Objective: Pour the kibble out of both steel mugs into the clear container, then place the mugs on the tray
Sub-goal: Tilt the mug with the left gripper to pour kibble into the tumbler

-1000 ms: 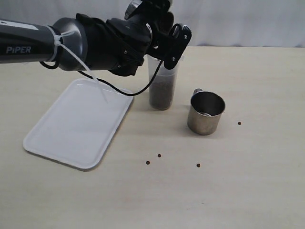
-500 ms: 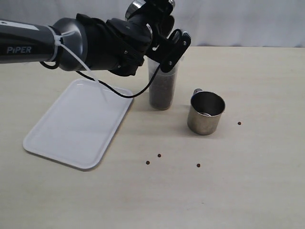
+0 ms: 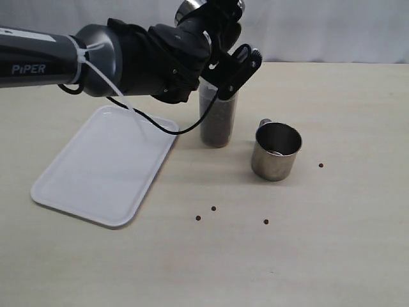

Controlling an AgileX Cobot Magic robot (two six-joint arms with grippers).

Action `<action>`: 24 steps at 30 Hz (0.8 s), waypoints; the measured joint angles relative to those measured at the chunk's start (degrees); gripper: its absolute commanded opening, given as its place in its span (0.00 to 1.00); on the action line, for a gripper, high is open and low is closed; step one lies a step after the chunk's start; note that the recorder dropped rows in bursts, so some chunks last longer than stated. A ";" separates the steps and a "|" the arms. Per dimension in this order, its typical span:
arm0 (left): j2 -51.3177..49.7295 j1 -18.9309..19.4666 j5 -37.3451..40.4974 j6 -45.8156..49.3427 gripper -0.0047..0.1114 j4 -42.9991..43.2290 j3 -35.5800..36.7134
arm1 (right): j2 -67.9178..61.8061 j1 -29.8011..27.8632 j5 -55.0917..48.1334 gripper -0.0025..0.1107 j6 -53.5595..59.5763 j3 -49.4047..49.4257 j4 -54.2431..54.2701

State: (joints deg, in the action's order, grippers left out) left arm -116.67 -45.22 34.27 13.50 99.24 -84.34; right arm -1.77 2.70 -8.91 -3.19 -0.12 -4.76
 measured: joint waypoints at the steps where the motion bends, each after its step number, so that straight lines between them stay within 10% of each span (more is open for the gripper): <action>1: 0.00 -0.15 0.27 0.67 0.04 0.00 0.00 | 0.00 0.00 0.00 0.06 0.00 0.00 0.00; 24: 0.00 -2.04 5.76 9.10 0.04 0.22 -0.12 | 0.00 0.00 0.00 0.06 0.00 0.00 0.00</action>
State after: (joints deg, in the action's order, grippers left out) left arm -116.67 -47.27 40.03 22.60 99.46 -84.46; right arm -1.77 2.70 -8.91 -3.19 -0.12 -4.76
